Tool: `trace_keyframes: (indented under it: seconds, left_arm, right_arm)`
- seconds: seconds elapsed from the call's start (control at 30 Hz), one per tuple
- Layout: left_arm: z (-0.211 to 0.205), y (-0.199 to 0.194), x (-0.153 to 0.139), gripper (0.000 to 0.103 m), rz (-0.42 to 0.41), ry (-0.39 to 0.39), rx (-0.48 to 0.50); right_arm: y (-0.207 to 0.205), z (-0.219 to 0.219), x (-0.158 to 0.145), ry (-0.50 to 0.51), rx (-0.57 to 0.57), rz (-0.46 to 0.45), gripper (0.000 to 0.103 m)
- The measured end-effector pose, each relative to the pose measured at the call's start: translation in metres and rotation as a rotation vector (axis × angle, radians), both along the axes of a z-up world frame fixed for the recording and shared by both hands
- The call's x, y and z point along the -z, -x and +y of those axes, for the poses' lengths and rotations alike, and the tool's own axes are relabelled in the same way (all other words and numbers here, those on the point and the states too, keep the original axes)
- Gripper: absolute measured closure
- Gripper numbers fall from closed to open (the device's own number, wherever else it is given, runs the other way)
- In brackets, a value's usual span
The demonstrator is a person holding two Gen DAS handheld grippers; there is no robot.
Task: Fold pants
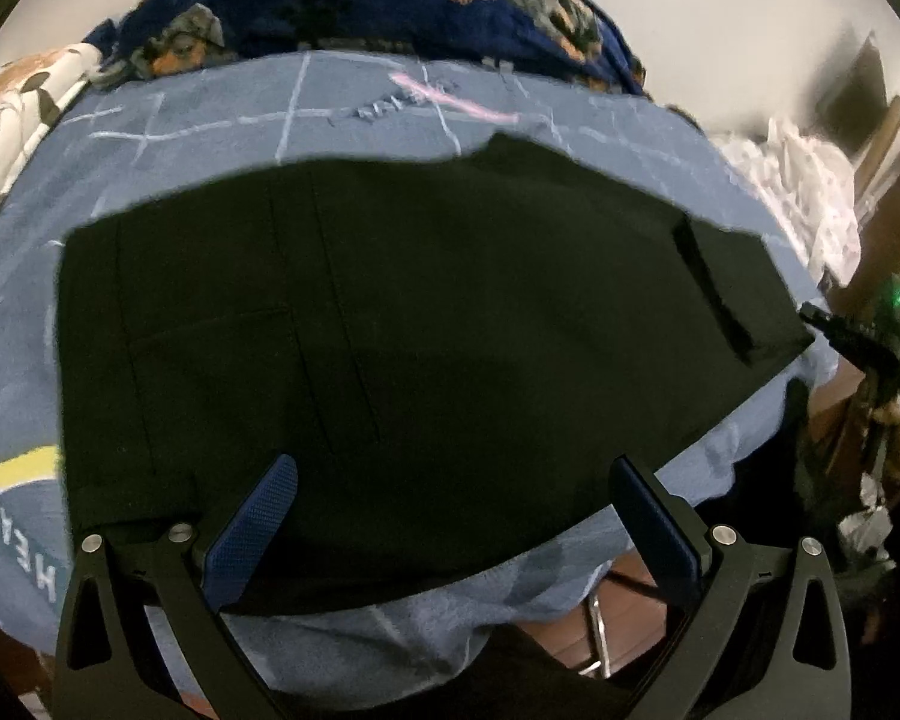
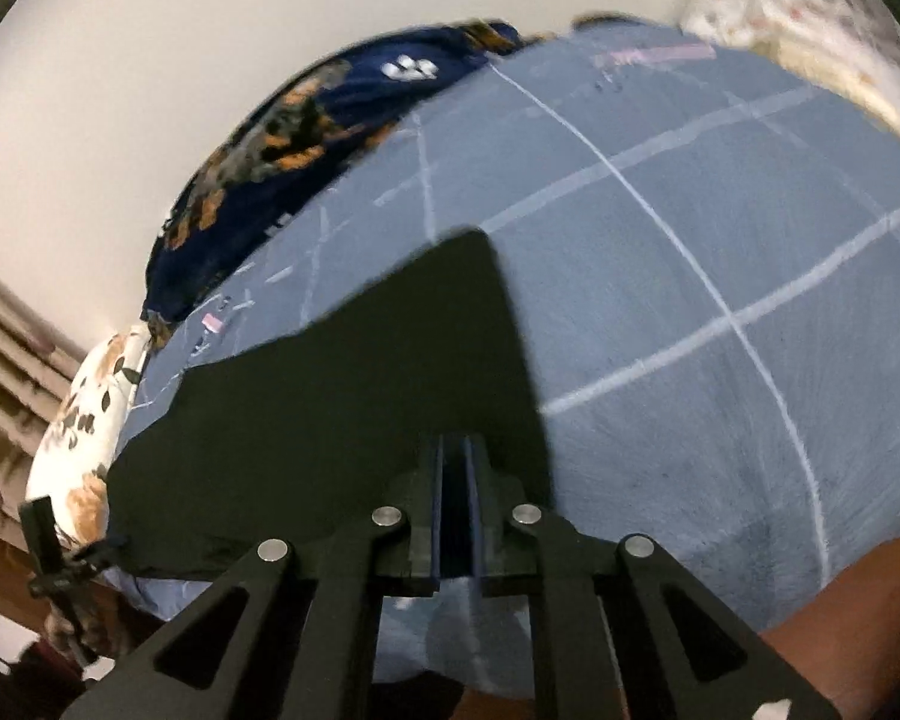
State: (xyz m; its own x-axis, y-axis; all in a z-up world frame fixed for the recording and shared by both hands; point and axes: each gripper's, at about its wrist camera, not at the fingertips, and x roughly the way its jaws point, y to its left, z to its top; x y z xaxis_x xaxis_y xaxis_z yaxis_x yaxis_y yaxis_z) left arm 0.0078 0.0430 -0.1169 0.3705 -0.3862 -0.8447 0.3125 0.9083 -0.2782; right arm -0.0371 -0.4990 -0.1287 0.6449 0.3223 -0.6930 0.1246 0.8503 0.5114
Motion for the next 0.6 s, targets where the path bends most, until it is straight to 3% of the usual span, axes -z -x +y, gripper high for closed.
trace_keyframes:
  seconds: [0.17,0.23,0.3,0.37,0.4,0.6]
  left_arm:
    - [0.045,-0.002,-0.045,0.000,-0.105,0.111,-0.107]
    - [0.075,-0.006,-0.052,0.001,-0.106,0.152,-0.172]
    - [0.095,-0.012,-0.048,0.003,-0.072,0.146,-0.205]
    - [0.112,-0.016,-0.037,0.019,-0.022,0.138,-0.212]
    - [0.118,-0.017,-0.030,0.021,0.004,0.139,-0.208]
    - [0.139,-0.032,0.005,0.021,0.075,0.139,-0.219]
  right_arm:
    - [-0.010,0.043,-0.038,-0.022,-0.113,-0.084,0.093]
    - [-0.014,0.063,-0.047,-0.040,-0.159,-0.105,0.093]
    - [-0.020,0.087,-0.051,-0.074,-0.207,-0.118,0.090]
    - [-0.027,0.112,-0.048,-0.126,-0.259,-0.107,0.080]
    - [-0.028,0.120,-0.046,-0.139,-0.274,-0.103,0.073]
    - [-0.031,0.170,-0.028,-0.148,-0.364,-0.037,0.072]
